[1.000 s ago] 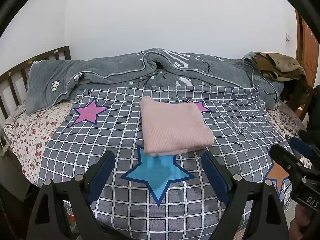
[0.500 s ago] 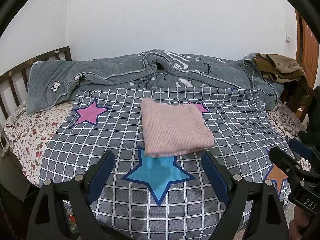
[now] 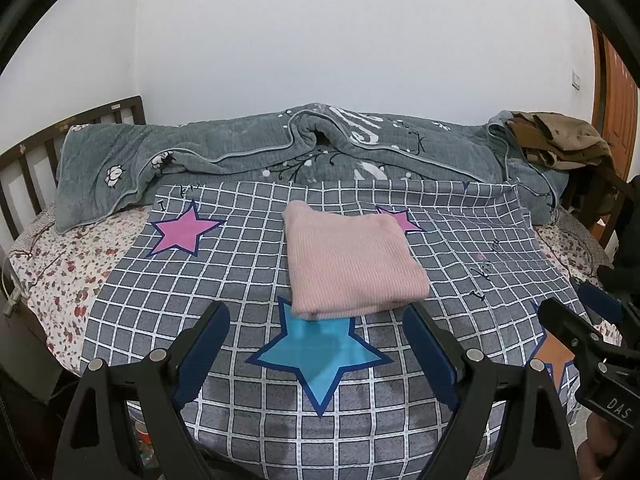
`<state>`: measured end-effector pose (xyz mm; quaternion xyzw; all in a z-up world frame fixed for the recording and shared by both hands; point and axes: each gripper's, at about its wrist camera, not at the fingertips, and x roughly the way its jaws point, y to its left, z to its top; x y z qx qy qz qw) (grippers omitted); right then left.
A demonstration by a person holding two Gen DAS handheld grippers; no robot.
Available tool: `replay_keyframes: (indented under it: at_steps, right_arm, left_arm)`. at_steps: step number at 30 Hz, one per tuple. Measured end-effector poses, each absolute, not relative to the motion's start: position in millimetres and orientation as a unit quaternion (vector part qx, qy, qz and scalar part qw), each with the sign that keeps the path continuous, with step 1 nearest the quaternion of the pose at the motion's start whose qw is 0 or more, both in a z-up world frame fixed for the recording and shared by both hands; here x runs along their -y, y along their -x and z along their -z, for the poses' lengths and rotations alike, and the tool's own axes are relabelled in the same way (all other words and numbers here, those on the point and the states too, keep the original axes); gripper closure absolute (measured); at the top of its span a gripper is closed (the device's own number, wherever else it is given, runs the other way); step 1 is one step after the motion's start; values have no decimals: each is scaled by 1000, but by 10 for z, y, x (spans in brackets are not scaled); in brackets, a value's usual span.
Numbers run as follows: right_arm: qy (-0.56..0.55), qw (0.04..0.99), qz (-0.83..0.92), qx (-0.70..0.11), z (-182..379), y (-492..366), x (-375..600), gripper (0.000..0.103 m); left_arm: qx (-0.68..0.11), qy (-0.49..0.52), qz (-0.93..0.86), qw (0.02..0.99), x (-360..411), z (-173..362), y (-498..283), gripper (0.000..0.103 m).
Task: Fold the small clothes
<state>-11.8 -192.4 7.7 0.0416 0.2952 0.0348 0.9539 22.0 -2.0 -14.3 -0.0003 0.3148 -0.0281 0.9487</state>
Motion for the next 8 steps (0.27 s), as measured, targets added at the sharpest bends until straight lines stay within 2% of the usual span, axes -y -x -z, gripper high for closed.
replay_keyframes:
  at_steps: [8]
  right_arm:
    - [-43, 954, -36, -293, -81, 115, 1925, 14]
  left_arm:
    - [-313, 2, 23, 949, 7, 132, -213, 15]
